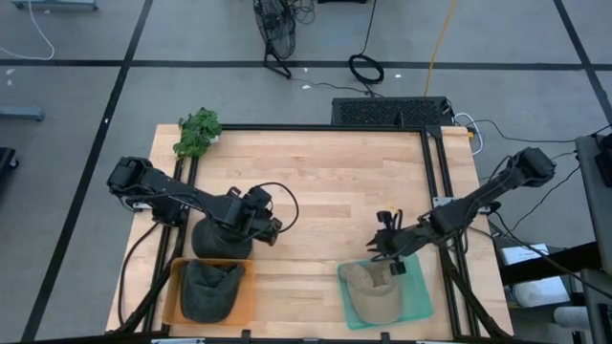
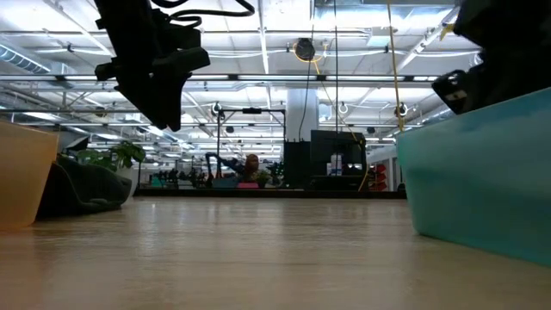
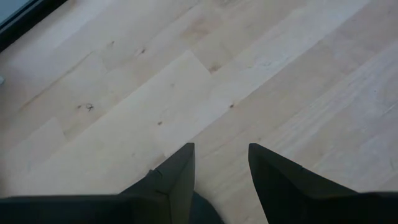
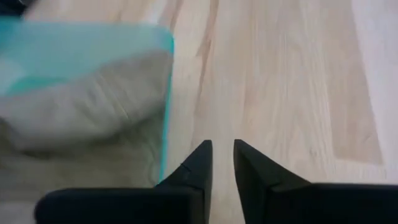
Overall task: Pick & Place hat
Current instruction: Adjust the blue bin on the table
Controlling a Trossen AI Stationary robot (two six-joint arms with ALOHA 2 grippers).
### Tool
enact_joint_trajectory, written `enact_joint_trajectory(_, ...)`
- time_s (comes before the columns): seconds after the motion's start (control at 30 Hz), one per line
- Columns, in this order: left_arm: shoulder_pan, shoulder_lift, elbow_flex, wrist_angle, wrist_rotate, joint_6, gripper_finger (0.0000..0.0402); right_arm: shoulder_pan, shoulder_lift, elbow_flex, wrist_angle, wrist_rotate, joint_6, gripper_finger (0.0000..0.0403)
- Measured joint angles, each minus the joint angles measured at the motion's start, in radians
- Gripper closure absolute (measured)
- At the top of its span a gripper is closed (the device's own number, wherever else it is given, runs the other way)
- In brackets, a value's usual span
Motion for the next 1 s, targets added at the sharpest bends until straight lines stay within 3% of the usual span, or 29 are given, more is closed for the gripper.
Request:
enact_joint_trajectory(0.27,0.000,0.000,0.000,0.001,-0.029,-0.004,0.0238,0.003,-0.006,0.000,0.059,-0.105,0.014,0.0306)
enact_joint_trajectory(0.4,0.000,0.000,0.000,0.003,-0.029,-0.006,0.0238,0.002,0.018,0.000,0.060,-0.105,0.016,0.0294)
enact_joint_trajectory(0.57,0.000,0.000,0.000,0.003,-0.028,-0.006,0.0238,0.002,0.052,0.000,0.060,-0.111,0.017,0.0293)
enact_joint_trajectory(0.73,0.000,0.000,0.000,0.003,-0.028,-0.006,0.0238,0.003,0.080,0.000,0.064,-0.188,0.019,0.0297)
enact_joint_trajectory(1.0,0.000,0.000,0.000,0.005,-0.030,-0.006,0.0238,0.000,0.110,0.001,0.056,-0.183,0.021,0.0310)
